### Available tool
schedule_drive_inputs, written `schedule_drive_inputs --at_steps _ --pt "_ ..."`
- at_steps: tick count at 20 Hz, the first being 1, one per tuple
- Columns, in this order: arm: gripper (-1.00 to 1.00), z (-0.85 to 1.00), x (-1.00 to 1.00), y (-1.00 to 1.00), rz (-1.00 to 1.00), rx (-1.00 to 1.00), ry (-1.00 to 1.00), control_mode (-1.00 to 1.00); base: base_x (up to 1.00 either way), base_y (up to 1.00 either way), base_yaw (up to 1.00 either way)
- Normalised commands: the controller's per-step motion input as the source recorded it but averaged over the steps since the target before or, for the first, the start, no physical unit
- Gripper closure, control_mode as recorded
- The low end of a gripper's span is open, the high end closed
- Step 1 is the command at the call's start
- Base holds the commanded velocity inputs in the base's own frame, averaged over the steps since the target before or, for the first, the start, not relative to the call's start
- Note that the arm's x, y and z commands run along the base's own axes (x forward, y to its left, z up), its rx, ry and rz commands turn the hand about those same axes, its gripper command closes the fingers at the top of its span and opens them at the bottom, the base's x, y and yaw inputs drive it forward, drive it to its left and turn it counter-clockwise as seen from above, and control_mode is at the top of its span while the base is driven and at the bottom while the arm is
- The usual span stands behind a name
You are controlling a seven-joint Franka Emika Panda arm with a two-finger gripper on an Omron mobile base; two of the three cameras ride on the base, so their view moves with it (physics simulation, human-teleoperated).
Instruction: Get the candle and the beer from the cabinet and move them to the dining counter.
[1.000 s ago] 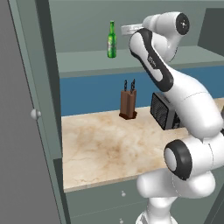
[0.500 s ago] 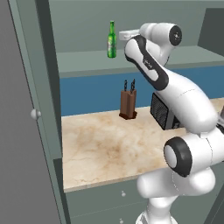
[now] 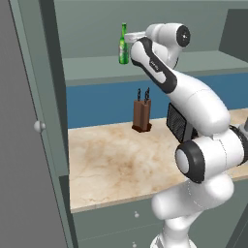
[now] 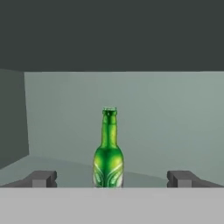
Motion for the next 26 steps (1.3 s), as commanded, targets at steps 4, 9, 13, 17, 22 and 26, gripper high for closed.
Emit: schedule_drive_inputs --at_steps 4,9,13,17,22,26 --pt "-1.00 0.00 0.33 0.13 0.00 0.00 0.00 -1.00 0.00 0.00 0.00" --pt "-1.00 0.00 0.37 0.10 0.00 0.00 0.00 -1.00 0.00 0.00 0.00" --pt "-1.00 0.00 0.37 0.03 0.00 0.00 0.00 -1.00 0.00 0.00 0.00" --pt "-1.00 0.00 0.35 0.00 0.00 0.00 0.00 -1.00 0.00 0.00 0.00" --pt "-1.00 0.00 0.26 0.05 0.00 0.00 0.01 -1.00 0.00 0.00 0.00" --pt "-1.00 0.00 0.20 0.12 0.00 0.00 0.03 -1.00 0.00 0.00 0.00"
